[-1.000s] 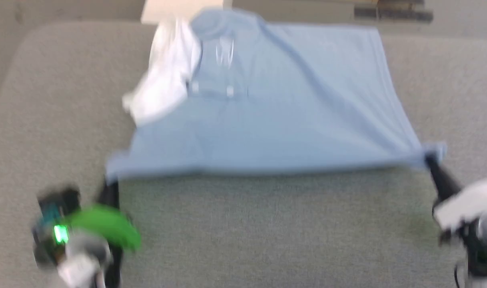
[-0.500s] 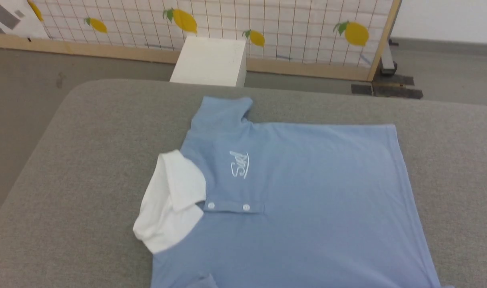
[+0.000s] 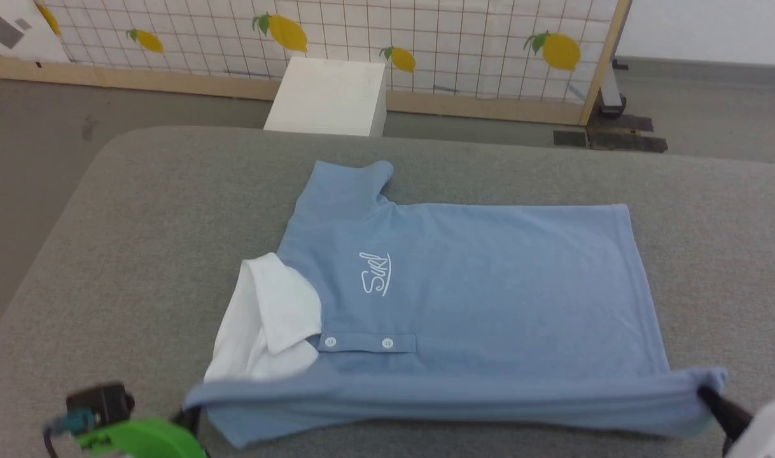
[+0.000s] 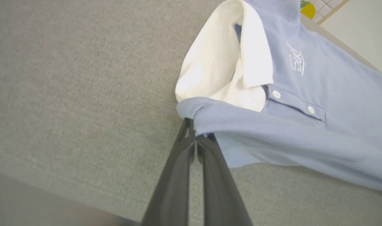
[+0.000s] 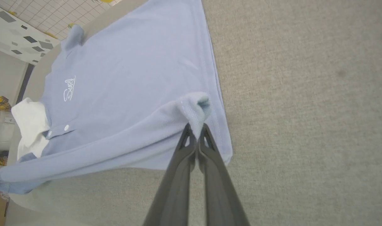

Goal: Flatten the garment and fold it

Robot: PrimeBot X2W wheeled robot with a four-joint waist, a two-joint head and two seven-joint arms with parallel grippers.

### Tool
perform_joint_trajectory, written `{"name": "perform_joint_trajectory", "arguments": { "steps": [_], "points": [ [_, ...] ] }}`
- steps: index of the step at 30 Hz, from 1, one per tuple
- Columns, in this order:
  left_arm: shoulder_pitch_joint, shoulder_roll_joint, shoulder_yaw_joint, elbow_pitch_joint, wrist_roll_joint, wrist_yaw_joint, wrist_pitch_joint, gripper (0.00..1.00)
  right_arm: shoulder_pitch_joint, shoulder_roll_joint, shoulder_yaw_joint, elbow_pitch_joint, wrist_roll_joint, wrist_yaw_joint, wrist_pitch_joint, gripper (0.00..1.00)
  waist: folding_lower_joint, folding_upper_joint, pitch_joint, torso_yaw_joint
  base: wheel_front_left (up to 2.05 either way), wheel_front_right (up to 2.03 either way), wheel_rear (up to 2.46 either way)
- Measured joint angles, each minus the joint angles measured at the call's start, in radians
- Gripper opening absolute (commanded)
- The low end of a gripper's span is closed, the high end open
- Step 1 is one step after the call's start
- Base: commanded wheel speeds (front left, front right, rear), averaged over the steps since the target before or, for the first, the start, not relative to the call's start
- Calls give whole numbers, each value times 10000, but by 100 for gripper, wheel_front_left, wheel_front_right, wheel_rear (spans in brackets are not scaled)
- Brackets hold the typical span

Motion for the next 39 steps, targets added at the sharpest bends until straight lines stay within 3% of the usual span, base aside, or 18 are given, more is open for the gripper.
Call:
{"name": "perform_joint_trajectory", "arguments": {
  "steps": [10,22,23,24,25,30,34,39],
  "points": [
    [-3326,0,-366,1570,518,-826,-393,0,-2561,-42,610,901,-1722,0,-17,0,0,0,1161,-199,0,0,0],
    [-4884,-637,-940,3919,585,-1755,-938,0,-3450,-165,531,2318,-2686,0,836,0,1,0,2391,-205,0,0,0],
    [-4900,-671,-940,4057,571,-1810,-976,13,-3487,-186,548,2366,-2665,-2,811,0,1,0,2393,-190,0,0,0],
    [-4907,-702,-932,4126,541,-1864,-1041,47,-3518,-198,546,2414,-2606,-2,767,100,1,0,2375,-183,0,0,0],
    [-4919,-732,-928,4188,504,-1921,-1127,100,-3533,-219,558,2468,-2548,-2,727,100,1,0,2332,-175,0,0,0],
    [-4907,-600,-779,3998,539,-1818,-1321,100,-3534,-232,428,2295,-1944,-6,33,100,1,0,1939,-130,0,0,0],
    [-4397,-313,-775,2964,662,-1103,-807,100,-3331,-226,48,1733,-1582,-6,-328,100,1,0,1518,-61,0,0,0],
    [-2920,75,-1172,1505,648,-134,982,100,-2708,-153,-462,1087,-1448,-6,-414,100,1,0,1066,46,0,0,0]
  ]
}}
